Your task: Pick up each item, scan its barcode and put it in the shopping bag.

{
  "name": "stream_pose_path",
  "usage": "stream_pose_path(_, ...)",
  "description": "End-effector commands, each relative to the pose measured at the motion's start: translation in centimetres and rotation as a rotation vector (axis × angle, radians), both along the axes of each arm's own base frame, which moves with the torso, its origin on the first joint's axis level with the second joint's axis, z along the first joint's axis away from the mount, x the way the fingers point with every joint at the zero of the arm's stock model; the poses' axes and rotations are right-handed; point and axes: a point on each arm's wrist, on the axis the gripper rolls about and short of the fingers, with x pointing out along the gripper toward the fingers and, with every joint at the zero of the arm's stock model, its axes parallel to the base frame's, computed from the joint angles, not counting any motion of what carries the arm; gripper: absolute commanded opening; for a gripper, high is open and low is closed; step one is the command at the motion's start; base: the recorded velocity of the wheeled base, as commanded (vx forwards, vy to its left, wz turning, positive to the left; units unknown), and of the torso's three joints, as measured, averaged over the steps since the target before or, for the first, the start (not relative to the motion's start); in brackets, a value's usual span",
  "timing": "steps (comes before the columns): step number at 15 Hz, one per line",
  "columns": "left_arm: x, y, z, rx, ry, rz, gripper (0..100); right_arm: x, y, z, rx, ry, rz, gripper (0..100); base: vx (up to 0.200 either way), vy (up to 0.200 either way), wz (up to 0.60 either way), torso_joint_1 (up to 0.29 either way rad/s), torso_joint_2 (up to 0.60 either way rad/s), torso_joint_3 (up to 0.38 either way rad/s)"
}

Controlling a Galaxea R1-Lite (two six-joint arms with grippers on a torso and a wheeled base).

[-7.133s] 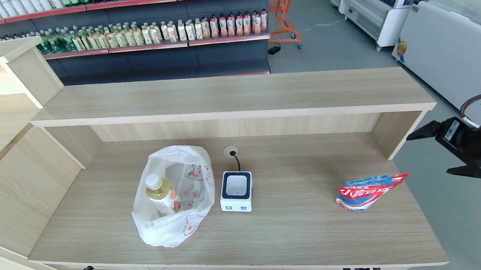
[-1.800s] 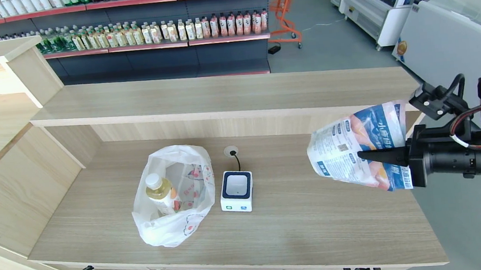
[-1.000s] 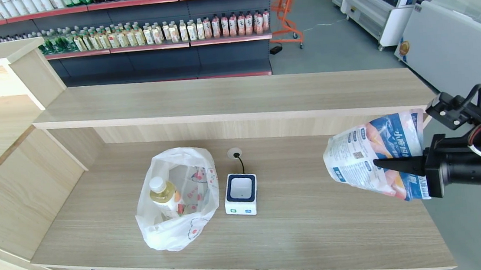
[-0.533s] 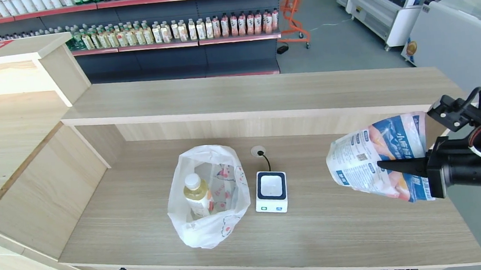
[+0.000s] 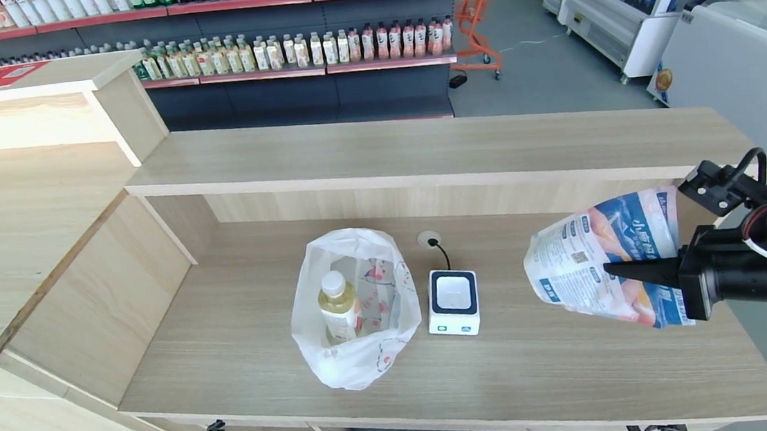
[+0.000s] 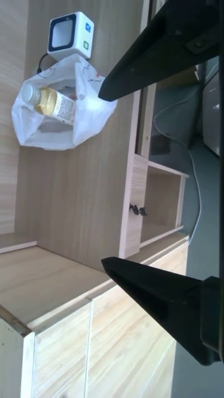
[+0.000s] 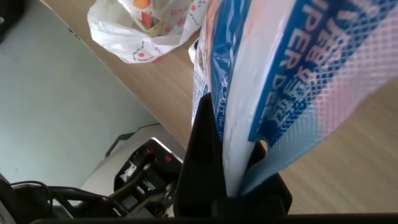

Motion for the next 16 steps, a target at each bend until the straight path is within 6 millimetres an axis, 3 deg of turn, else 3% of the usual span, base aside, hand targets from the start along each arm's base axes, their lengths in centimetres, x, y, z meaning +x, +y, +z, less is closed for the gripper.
stream_pose_path(1,0.0,0.0,0.0,0.0,-0.001,0.0,100,0.2,-0.2,-0.3,0.0,0.012,-0.008,0,0.2,0.0,0.0,-0.022,-0.02,0.012)
stream_pose_path(8,0.0,0.0,0.0,-0.003,-0.001,0.0,100,1.6,-0.2,-2.9,-0.076,0.05,0.034,0,0.0,0.0,0.0,0.0,0.0,0.0)
stream_pose_path(12,0.0,0.0,0.0,-0.003,-0.001,0.0,100,4.3,0.5,-4.6,-0.231,-0.056,0.182,0,0.0,0.0,0.0,0.0,0.0,0.0)
stream_pose_path(16,0.0,0.0,0.0,-0.003,-0.001,0.0,100,8.0,2.8,-6.6,-0.205,-0.151,0.32,0,0.0,0.0,0.0,0.0,0.0,0.0)
